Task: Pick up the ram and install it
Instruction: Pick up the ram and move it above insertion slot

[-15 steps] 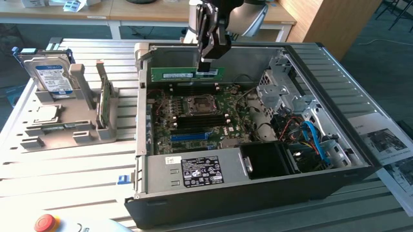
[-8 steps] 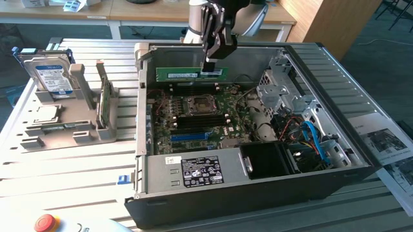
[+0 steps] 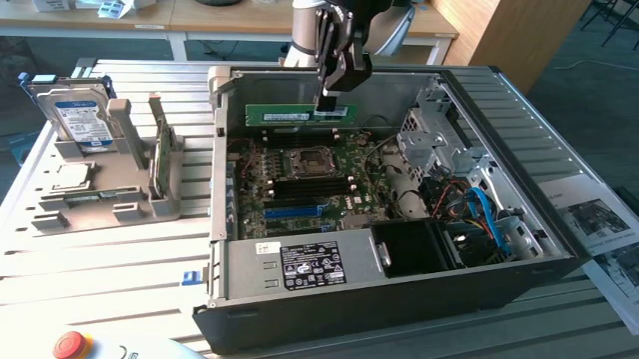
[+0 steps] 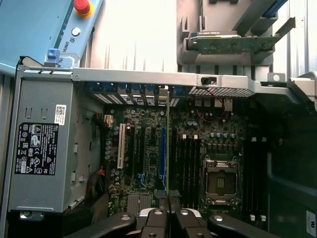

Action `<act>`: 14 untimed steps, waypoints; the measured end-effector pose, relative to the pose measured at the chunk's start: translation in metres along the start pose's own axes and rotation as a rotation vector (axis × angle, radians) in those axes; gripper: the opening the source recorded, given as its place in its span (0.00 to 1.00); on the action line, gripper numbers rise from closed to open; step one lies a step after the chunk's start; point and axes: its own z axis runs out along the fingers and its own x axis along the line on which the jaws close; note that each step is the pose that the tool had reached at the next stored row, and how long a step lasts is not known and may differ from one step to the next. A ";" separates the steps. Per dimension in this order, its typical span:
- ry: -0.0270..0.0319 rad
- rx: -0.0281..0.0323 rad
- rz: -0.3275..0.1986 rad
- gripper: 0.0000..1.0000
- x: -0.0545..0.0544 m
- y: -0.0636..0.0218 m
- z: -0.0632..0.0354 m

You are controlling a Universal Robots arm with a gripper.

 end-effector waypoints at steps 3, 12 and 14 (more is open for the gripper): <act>0.0002 0.0002 0.000 0.12 0.000 -0.0002 0.0021; 0.0001 0.0004 0.000 0.12 0.000 -0.0006 0.0041; -0.0003 0.0005 0.000 0.12 -0.001 -0.0009 0.0044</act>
